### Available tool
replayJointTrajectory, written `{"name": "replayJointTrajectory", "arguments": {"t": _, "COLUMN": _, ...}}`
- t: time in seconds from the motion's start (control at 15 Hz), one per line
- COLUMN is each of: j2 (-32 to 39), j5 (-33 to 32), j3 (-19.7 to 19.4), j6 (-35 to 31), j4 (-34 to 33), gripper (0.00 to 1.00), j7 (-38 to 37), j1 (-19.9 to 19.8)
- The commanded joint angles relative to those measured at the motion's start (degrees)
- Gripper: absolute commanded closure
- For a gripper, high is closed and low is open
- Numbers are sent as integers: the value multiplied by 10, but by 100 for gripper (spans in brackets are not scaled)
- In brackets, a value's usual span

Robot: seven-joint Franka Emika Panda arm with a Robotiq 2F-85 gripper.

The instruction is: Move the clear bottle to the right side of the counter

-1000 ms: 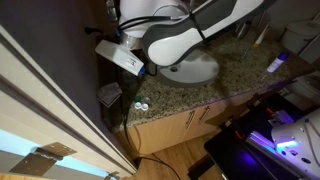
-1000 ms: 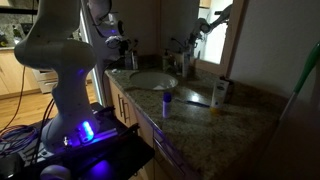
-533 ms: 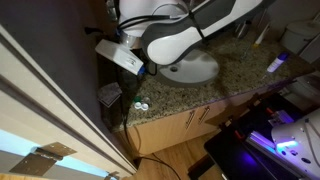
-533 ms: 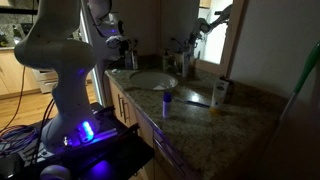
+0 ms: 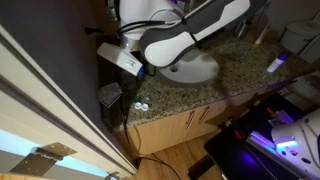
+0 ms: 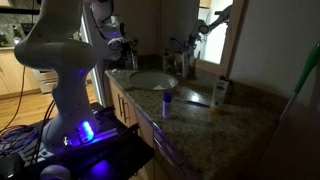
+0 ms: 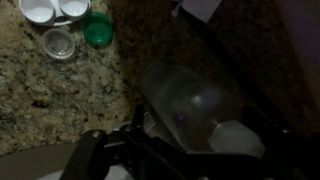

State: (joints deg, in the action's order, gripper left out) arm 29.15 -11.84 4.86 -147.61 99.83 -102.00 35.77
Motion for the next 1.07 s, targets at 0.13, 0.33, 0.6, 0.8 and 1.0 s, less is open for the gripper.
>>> {"name": "replayJointTrajectory", "arguments": {"t": 0.13, "j2": 14, "j5": 27, "j3": 12, "j6": 12, "j4": -16, "gripper": 48, "j7": 23, "j1": -13}}
{"name": "replayJointTrajectory", "arguments": {"t": 0.33, "j2": 9, "j5": 34, "j3": 14, "j6": 18, "j4": -16, "gripper": 59, "j7": 25, "j1": -15}}
{"name": "replayJointTrajectory", "arguments": {"t": 0.6, "j2": -40, "j5": 66, "j3": 47, "j6": 96, "j4": -5, "gripper": 62, "j7": 85, "j1": -30}}
{"name": "replayJointTrajectory", "arguments": {"t": 0.8, "j2": -112, "j5": 73, "j3": 64, "j6": 201, "j4": 18, "gripper": 62, "j7": 123, "j1": -30}}
{"name": "replayJointTrajectory", "arguments": {"t": 1.0, "j2": -192, "j5": 57, "j3": 76, "j6": 307, "j4": 38, "gripper": 62, "j7": 139, "j1": -33}}
